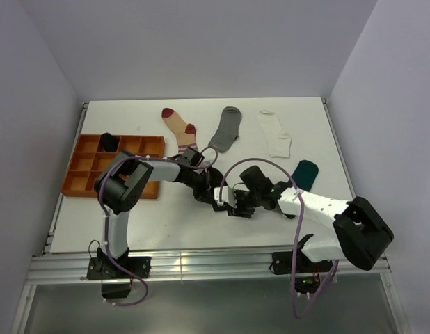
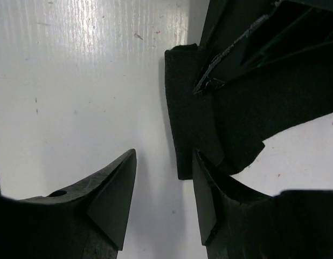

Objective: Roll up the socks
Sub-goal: Roll the sock at the center of the board.

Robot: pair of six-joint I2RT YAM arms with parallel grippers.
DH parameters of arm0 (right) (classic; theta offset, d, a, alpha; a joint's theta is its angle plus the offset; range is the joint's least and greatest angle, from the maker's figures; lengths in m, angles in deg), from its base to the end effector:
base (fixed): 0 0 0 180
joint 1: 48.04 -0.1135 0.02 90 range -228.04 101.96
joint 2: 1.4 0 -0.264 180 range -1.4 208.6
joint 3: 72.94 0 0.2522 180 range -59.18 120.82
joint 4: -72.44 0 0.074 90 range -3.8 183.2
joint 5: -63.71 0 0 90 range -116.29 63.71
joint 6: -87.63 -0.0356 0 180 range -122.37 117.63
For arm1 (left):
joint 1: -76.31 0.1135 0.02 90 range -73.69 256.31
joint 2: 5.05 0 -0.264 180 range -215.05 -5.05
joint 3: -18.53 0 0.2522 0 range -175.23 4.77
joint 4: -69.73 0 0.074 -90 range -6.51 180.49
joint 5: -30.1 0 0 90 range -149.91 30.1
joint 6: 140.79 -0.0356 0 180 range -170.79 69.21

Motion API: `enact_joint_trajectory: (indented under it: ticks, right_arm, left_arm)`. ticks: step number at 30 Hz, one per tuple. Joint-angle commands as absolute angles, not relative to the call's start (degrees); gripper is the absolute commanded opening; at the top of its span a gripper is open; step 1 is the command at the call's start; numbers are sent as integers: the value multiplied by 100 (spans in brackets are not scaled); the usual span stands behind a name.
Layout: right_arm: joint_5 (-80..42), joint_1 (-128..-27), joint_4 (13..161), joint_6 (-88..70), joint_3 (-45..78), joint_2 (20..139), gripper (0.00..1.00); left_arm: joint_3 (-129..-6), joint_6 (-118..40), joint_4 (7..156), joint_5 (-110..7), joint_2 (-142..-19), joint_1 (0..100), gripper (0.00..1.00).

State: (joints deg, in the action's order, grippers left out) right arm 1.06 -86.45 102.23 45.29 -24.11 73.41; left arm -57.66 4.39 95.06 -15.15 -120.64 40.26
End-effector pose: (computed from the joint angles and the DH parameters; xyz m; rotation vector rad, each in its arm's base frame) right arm 0.1755 0.1600 0.1705 -1.8143 1.6730 0.5357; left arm 0.2854 -0.2388 0.1017 0.1977 -2.6345 1.1789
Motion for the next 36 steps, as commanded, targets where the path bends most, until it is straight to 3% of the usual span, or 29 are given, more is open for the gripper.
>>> enact_joint_trajectory:
  ticks: [1,14,18,19,20,24,28,36]
  right_arm:
    - [-379,-8890,9491,4746,-2560,7085,54]
    - [-1337,-9568,8902,4984,-2719,7628,53]
    - [-1381,-9594,9260,4852,-2421,7867,36]
    - [-1373,-9594,9349,4843,-2377,7893,27]
    - [-1312,-9585,9445,4817,-2324,7946,26]
    - [-856,-9515,10217,4607,-2008,8060,24]
    - [-214,-9243,10992,4571,-1726,8201,23]
    - [1113,-8540,12977,4974,-690,9131,23]
  left_arm:
    - [-5833,265,9798,-1420,-12238,4036,0]
    - [-5921,-25,9930,-1148,-12317,4045,0]
    - [-5921,-96,9948,-1148,-12265,4054,0]
    - [-5904,-87,9931,-1130,-12230,4054,1]
    - [-5886,-78,9896,-1104,-12212,4062,1]
    - [-5808,-122,9747,-1192,-12028,4106,11]
    - [-5553,10,9072,-1489,-11545,4273,31]
    - [-5122,10,7866,-2131,-10955,4467,35]
